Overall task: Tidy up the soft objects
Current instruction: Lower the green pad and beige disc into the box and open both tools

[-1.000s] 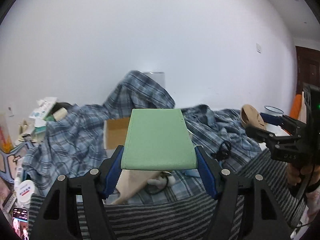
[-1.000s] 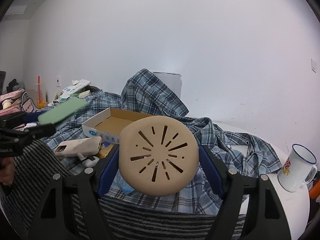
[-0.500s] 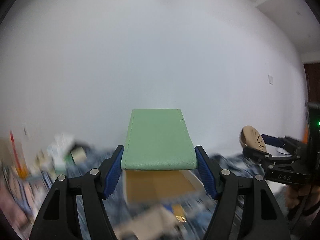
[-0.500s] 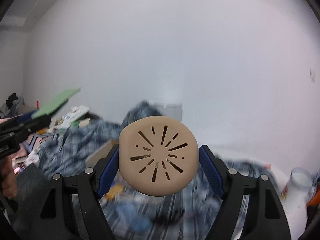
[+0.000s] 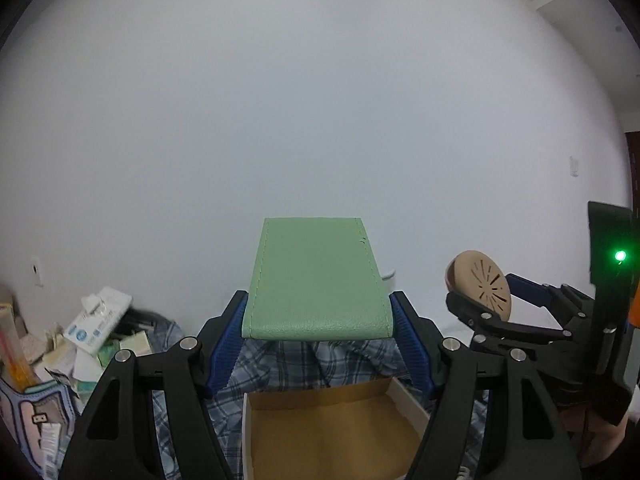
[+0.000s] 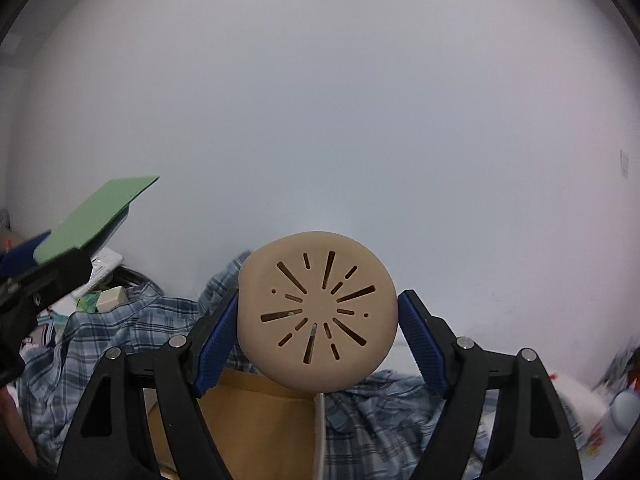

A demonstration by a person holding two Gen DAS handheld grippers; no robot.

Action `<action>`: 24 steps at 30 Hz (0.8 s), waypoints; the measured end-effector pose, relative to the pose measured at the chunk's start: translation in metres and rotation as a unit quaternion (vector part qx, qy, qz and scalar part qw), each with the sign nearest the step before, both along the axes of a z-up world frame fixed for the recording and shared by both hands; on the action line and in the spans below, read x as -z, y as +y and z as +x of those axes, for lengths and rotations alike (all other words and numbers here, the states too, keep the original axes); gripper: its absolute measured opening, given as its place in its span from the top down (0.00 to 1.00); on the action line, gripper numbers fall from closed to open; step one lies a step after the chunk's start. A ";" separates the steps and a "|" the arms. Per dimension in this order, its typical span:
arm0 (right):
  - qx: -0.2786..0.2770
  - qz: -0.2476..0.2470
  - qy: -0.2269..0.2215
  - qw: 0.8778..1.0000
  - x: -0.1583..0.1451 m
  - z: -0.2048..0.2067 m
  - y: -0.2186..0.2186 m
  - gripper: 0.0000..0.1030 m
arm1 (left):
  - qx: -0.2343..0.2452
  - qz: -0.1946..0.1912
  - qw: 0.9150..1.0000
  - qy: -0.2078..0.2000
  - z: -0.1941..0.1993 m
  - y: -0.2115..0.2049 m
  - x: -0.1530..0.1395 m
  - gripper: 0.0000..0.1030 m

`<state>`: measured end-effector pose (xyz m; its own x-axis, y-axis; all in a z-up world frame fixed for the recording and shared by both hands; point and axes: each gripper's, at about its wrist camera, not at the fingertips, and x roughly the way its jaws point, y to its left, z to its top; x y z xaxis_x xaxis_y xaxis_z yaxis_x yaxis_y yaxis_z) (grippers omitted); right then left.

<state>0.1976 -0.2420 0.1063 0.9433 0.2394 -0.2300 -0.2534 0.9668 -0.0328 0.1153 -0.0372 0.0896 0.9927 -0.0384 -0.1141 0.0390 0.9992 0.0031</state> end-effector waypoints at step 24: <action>-0.070 -0.038 0.253 0.964 0.140 0.072 0.028 0.26 | -0.019 -0.013 0.957 0.290 0.106 0.031 0.136 0.31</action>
